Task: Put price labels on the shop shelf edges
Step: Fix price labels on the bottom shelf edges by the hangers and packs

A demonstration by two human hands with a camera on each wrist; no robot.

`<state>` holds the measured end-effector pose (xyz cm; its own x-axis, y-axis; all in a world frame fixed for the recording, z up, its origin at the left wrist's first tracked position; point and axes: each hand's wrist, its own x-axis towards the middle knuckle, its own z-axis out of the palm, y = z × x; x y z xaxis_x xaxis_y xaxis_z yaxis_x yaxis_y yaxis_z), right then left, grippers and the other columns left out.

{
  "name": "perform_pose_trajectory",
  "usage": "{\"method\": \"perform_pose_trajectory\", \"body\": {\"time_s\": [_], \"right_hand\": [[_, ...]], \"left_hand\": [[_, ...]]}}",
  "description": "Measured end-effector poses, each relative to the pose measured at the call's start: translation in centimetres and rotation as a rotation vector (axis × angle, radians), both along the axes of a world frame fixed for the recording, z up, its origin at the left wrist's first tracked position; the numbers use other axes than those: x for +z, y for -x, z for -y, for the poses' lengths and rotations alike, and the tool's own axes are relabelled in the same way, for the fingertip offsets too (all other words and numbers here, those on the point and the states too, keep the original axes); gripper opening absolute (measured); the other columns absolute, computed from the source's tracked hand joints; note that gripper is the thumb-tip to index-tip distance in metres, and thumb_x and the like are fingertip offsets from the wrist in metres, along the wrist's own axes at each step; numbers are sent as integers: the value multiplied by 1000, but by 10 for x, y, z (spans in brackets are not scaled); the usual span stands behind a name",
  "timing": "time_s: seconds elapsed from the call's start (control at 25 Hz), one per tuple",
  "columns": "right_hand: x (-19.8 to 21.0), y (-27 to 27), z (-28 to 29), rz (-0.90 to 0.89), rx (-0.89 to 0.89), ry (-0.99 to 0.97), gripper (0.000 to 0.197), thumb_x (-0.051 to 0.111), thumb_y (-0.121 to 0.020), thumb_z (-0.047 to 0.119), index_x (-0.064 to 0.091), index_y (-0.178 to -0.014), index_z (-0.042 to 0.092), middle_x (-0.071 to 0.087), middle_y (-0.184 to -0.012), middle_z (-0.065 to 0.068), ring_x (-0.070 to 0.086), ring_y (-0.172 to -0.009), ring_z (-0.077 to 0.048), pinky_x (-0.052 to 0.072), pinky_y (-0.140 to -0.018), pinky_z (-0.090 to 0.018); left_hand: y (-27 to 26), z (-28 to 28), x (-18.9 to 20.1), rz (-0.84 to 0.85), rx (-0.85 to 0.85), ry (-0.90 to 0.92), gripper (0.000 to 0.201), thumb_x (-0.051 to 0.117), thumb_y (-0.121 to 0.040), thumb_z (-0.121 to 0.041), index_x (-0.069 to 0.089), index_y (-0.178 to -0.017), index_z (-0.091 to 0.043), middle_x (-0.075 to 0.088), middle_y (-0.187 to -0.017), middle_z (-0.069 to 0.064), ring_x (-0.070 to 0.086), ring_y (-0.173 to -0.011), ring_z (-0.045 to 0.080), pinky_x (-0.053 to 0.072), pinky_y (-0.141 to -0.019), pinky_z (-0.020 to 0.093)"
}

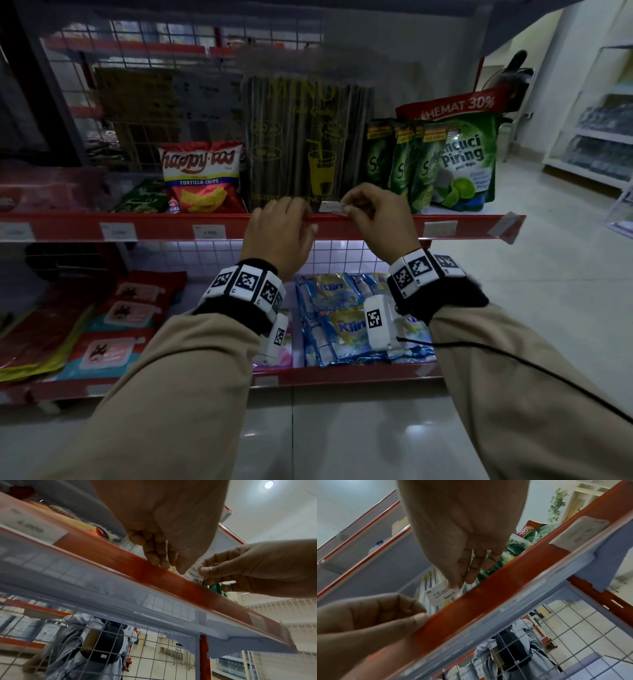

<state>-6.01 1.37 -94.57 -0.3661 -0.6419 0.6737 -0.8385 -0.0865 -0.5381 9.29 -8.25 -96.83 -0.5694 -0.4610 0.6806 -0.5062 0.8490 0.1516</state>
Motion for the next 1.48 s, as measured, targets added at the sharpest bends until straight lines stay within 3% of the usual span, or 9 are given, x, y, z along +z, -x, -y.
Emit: {"method": "perform_pose_trajectory", "body": {"time_s": [0.24,0.48,0.72,1.2,1.48], "right_hand": [[-3,-1,5,-189,-46,-152,10,61,-88,18,68,-94,20,65,-90,3,54,-93,-21,46,-85,-46],[-3,3,1,-329,-54,-244,15,63,-86,25,64,-100,20,58,-94,1,50,-93,-21,44,-82,-38],[-3,7,-1,-434,-101,-378,18,62,-88,30,66,-103,21,56,-102,-4,46,-99,-24,42,-86,-41],[1,5,-1,-468,-125,-449,19,58,-91,27,67,-107,22,55,-105,-5,46,-100,-26,43,-85,-45],[5,5,-4,-461,-101,-455,16,61,-89,22,65,-104,20,57,-103,-5,48,-99,-26,45,-86,-45]], "left_hand": [[5,-2,-8,23,18,21,27,52,-94,-31,56,-117,-19,53,-102,6,47,-94,27,34,-77,36],[10,-1,-10,52,97,43,19,52,-93,-23,59,-110,-18,52,-103,7,45,-95,28,32,-76,36],[11,-1,-8,102,123,83,17,51,-93,-22,61,-106,-17,52,-104,7,44,-95,28,25,-75,34],[10,-1,-8,62,121,49,17,47,-93,-24,59,-102,-16,54,-104,6,46,-95,27,29,-78,35],[13,-11,-4,74,197,17,31,44,-91,-37,65,-99,-17,56,-102,5,47,-97,25,31,-82,38]]}}
